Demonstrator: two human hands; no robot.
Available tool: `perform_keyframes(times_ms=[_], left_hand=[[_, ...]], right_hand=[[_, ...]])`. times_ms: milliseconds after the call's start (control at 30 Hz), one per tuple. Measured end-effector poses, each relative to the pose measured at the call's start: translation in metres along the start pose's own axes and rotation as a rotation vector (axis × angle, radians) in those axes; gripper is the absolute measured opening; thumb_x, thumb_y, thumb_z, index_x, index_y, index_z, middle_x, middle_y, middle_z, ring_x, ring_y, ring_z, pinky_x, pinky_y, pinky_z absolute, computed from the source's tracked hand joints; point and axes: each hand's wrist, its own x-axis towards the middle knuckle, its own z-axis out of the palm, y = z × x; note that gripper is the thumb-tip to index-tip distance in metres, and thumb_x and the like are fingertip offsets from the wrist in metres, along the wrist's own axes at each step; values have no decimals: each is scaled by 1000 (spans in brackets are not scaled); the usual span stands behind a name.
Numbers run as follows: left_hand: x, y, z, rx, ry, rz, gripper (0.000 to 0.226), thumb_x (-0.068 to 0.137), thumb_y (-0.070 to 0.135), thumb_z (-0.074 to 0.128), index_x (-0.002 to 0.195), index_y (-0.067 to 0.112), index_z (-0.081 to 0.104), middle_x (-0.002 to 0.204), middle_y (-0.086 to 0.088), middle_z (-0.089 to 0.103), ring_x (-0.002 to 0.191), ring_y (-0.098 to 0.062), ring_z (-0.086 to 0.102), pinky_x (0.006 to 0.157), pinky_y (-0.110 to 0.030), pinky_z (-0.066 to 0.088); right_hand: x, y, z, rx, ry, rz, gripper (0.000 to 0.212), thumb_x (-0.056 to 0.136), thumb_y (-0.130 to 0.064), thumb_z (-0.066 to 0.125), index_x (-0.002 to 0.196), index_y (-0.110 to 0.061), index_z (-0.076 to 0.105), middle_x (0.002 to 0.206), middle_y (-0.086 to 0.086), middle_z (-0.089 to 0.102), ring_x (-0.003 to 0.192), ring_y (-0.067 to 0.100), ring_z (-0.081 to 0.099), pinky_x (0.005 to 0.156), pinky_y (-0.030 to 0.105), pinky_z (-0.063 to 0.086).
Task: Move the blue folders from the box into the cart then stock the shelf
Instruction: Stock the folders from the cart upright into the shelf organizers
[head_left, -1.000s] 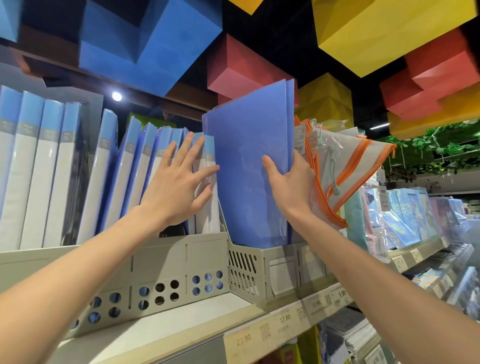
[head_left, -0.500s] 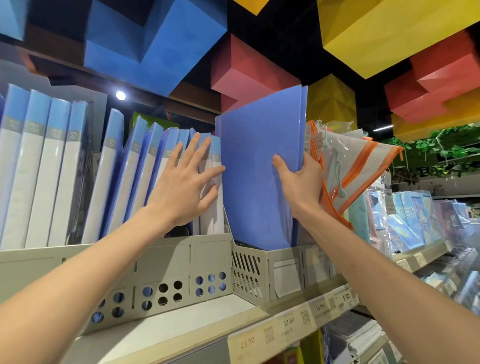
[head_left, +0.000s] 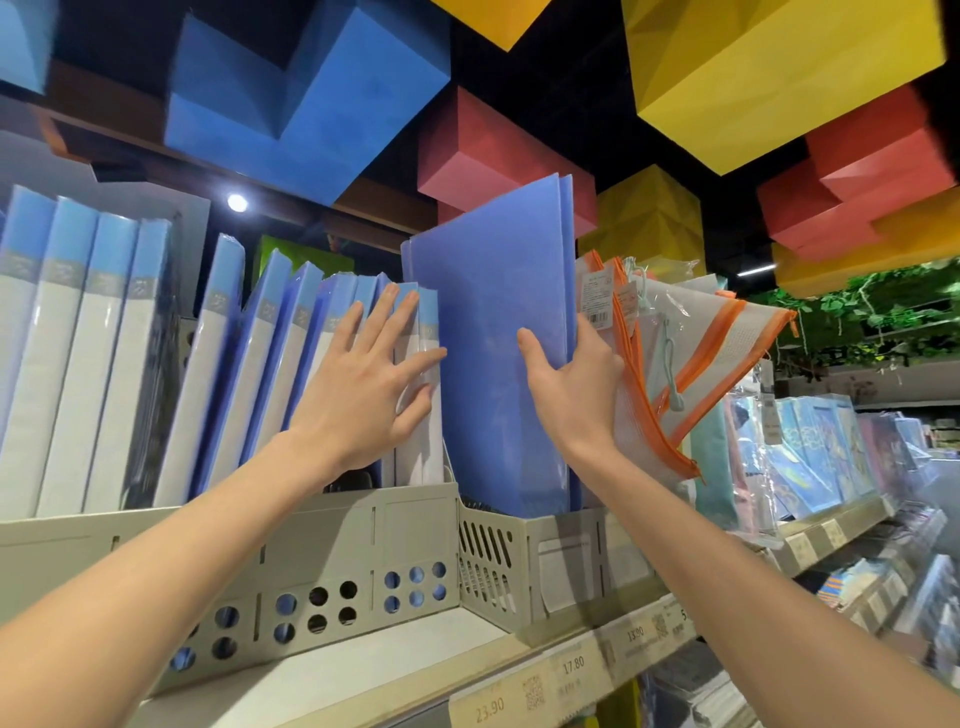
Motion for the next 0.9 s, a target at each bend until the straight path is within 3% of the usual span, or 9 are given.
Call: perform_keyframes(times_ms=[133,233,267,333,467,567,700,800,900], left_hand=[[-1,8,-2,-31,29,26,38,92,32,63,129,25,67,162,-21,28,153,-38,16,122,-53,19],[-2,31,-10,-179,90,237,21,93,34,59,98,21,75,121,-7,65,117,-29,56,101,-43,38],[-3,41,-15,-256,35,286,31,98,41,51,91,22,74,102,2,67,101,-21,57,94,-39,39],[-9,59,-16,-341,-185,340,49,103,51,36,87,26,75,87,11,66,91,-13,51,91,-35,37],[-25,68,-5,-437,-524,295,73,103,63,21,85,20,77,87,3,70,101,-7,49,96,-9,24],[-26,65,-5,-512,-560,220,78,100,68,23,85,14,78,85,-2,70,101,-5,50,90,1,17],[-23,62,-1,-533,-562,180,78,97,71,29,77,13,77,75,-1,70,99,-8,53,88,0,20],[-23,61,2,-560,-567,162,84,92,78,25,71,15,76,67,0,67,97,-10,55,88,-11,32],[-23,61,1,-565,-557,153,81,91,79,26,73,19,77,72,-1,68,96,-8,55,87,-24,40]], right_hand=[[0,2,-2,27,18,39,20,95,-30,66,113,-24,64,101,-17,68,88,-6,65,66,8,51],[3,7,-5,51,35,75,21,95,-25,67,114,-18,66,100,-13,69,85,-9,64,62,4,46],[3,8,-7,48,45,84,19,94,-24,67,113,-19,67,98,-16,68,83,-11,63,63,4,47],[8,9,-9,39,55,107,19,94,-24,67,113,-19,68,94,-18,67,79,-15,62,64,6,49],[17,9,-9,7,22,116,25,95,-26,66,119,-18,67,101,-14,66,78,-9,60,58,0,45],[24,8,-6,5,-14,115,27,96,-26,65,121,-17,66,106,-8,68,83,0,63,57,1,46],[32,9,-7,-12,-66,101,27,94,-24,67,120,-16,67,106,-4,72,87,4,67,58,7,49],[32,7,-9,-42,-126,95,25,94,-27,68,116,-15,69,101,-4,71,87,8,69,58,9,48],[30,5,-4,19,-48,119,23,93,-24,69,114,-15,71,100,-6,73,87,5,69,64,14,51]])
